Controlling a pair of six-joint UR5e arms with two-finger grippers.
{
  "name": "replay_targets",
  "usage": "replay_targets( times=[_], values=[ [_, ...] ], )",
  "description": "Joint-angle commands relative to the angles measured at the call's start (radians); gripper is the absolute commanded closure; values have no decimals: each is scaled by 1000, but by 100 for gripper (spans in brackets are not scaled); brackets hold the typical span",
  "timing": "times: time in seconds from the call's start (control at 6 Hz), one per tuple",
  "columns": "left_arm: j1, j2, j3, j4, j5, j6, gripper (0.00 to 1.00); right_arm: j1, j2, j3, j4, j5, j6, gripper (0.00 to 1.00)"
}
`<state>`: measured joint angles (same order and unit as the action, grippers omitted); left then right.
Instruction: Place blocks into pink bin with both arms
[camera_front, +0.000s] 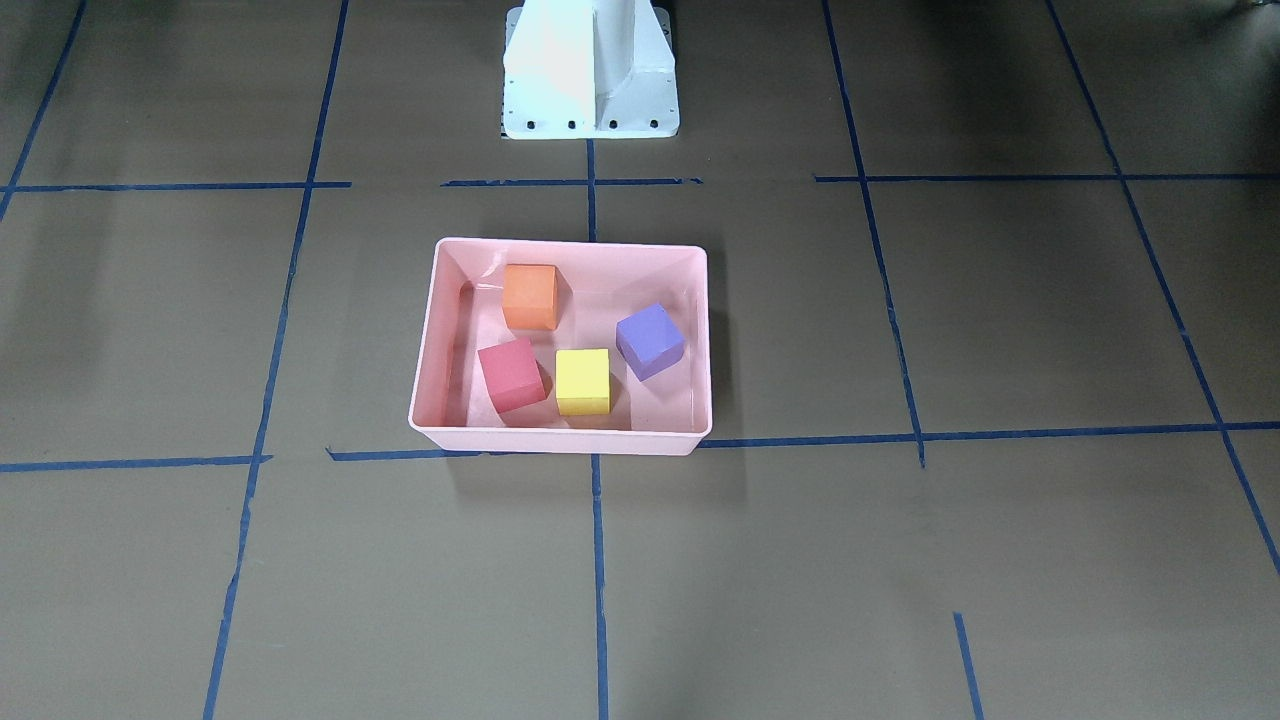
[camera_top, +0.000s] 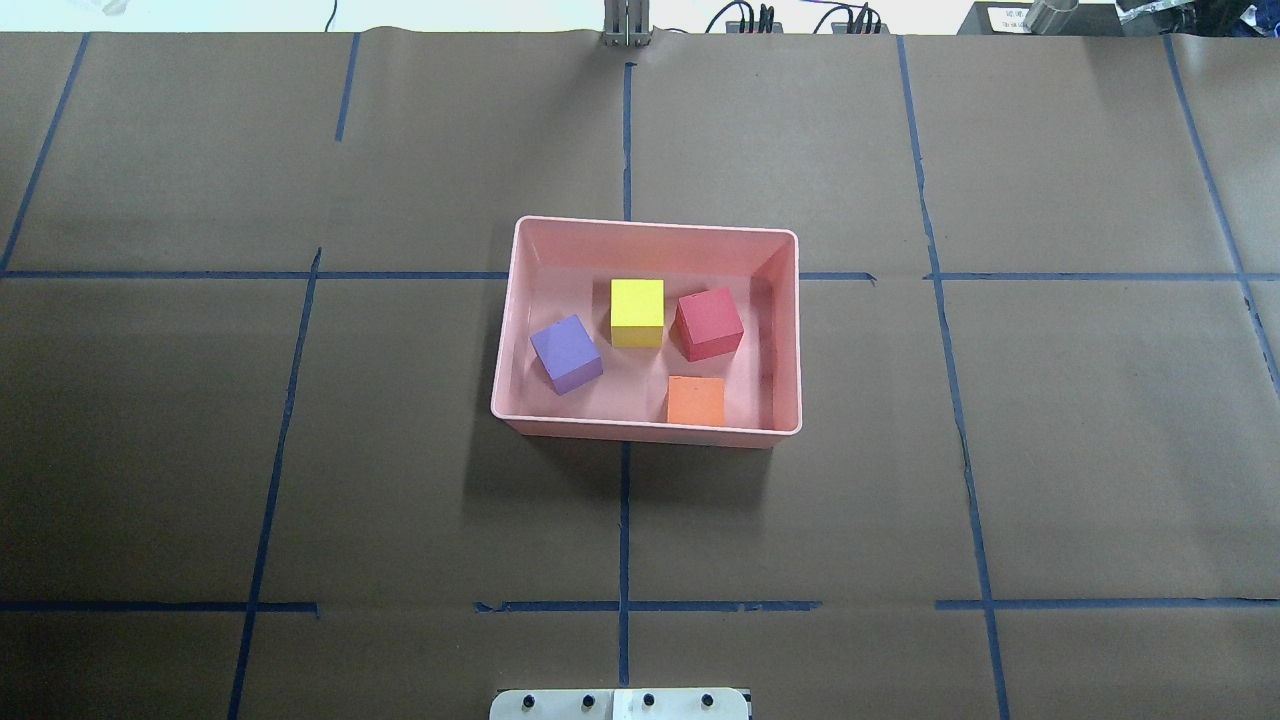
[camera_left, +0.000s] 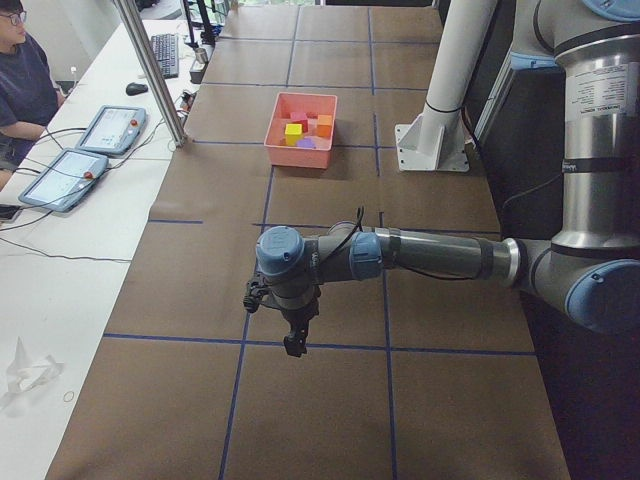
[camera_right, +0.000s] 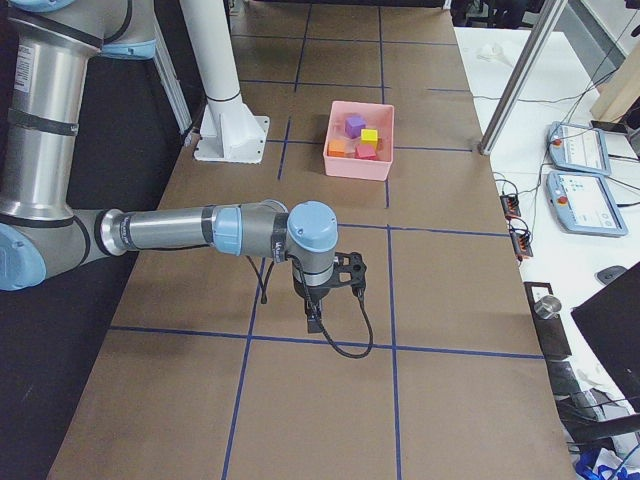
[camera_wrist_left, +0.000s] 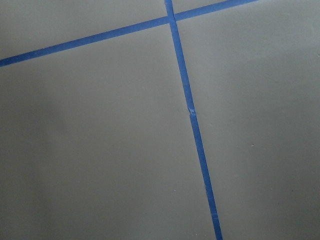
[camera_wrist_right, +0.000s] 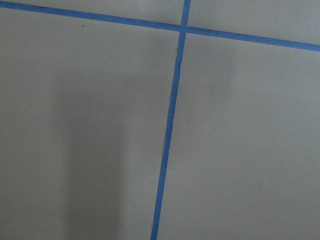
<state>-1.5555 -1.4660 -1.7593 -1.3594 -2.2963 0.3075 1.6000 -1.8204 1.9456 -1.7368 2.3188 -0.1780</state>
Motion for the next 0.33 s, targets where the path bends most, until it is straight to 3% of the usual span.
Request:
replay_targets(
  times=[0.0, 0.17],
  values=[
    [0, 1, 0, 0, 1, -1, 0, 0, 0, 1, 0, 1, 0, 0],
    [-1, 3, 0, 5, 1, -1, 0, 0, 0, 4, 0, 1, 0, 0]
  ],
)
